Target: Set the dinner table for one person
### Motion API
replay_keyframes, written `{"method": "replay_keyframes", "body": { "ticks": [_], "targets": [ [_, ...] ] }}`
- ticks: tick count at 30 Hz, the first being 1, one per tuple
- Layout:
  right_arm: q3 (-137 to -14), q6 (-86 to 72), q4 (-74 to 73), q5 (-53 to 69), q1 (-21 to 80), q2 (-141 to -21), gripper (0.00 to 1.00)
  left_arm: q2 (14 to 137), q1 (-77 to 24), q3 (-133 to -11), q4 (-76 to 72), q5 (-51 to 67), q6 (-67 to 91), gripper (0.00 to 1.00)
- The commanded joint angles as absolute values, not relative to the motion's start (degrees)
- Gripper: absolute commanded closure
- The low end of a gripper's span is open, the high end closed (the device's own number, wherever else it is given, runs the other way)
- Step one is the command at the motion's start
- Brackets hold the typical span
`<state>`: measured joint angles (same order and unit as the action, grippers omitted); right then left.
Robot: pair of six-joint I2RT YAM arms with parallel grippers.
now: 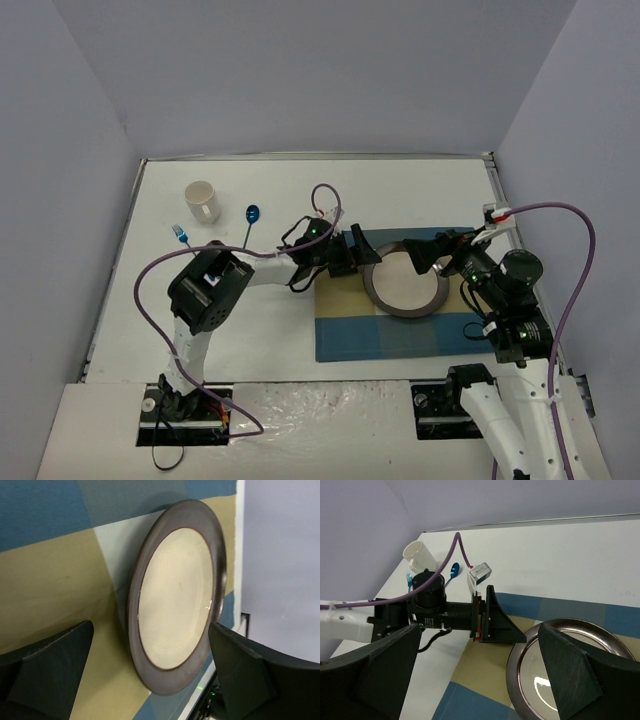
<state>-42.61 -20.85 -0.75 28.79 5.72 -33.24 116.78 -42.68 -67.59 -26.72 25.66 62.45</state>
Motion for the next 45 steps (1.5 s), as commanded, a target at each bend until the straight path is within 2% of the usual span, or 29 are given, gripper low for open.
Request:
{"method": "replay_keyframes", "body": {
  "ticks": [1, 6, 9, 14, 17, 20, 26, 32, 34, 45],
  "targets": [
    [-43.29, -19.77, 1.47, 26.10, 6.06, -32.92, 0.00, 106.25, -42.09, -68.34, -14.32, 18.18, 54.32, 0.03],
    [-44.99, -18.55, -3.06, 20.50, 6.06, -35.58, 0.00, 96.46, -40.10, -69.34, 4.03, 7.96, 46.00, 0.03],
    [-45.17, -19.75, -4.01, 17.30, 6.06, -37.03, 0.00, 89.46, -35.25, -70.92, 14.28, 3.67, 41.06, 0.03],
    [-44.06, -21.30, -5.32, 16.77, 5.98, -39.01, 0.00, 80.38, -21.53, -73.42, 24.32, 2.54, 34.41, 0.03],
    [-45.78, -19.43, -7.62, 19.63, 5.98, -43.68, 0.00, 79.54, -12.42, -78.03, 29.76, 3.54, 28.29, 0.03],
    [-46.72, -19.20, -8.09, 20.49, 6.05, -45.77, 0.00, 83.17, -2.58, -83.31, 32.77, 8.27, 24.94, 0.03],
    [-47.52, -17.68, -8.16, 20.99, 6.15, -47.68, 0.01, 96.07, 5.12, -94.99, 35.41, 11.00, 19.11, 0.10],
    [-47.37, -17.04, -8.15, 22.27, 6.57, -48.99, 0.01, 109.38, 7.19, -108.63, 38.19, 9.06, 13.11, 0.20],
    [-47.22, -16.63, -8.14, 22.48, 6.66, -49.22, 0.01, 112.43, 7.54, -112.61, 38.51, 8.44, 11.93, 0.27],
    [-46.76, -16.35, -8.13, 22.32, 6.86, -50.69, 0.01, 121.30, 7.86, -118.82, 39.96, 9.17, 4.99, 0.47]
  ]
}}
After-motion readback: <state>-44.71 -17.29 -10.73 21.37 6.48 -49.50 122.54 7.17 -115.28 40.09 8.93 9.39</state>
